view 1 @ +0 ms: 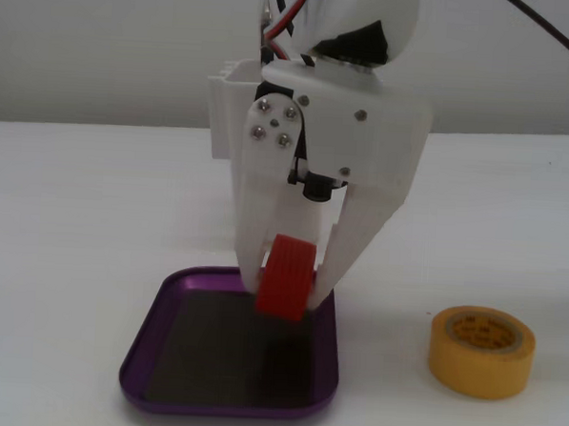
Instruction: Pick up the red cube and place it in the box.
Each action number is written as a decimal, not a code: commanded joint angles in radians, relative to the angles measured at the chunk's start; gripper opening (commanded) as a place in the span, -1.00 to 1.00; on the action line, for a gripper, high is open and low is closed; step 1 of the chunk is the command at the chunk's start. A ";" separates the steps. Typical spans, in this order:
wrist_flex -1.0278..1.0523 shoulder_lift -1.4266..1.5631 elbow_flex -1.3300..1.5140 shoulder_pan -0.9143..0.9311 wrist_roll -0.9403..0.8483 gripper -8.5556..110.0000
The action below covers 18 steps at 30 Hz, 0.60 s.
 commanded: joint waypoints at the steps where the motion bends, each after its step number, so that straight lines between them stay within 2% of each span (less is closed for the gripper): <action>1: 0.002 0.009 -0.040 0.003 -0.037 -0.85; 5: 0.006 0.009 -0.040 0.003 -0.046 -0.84; 12: 0.006 0.009 -0.032 0.006 -0.046 -0.62; 18: 0.008 0.023 -0.032 0.060 -0.037 -0.59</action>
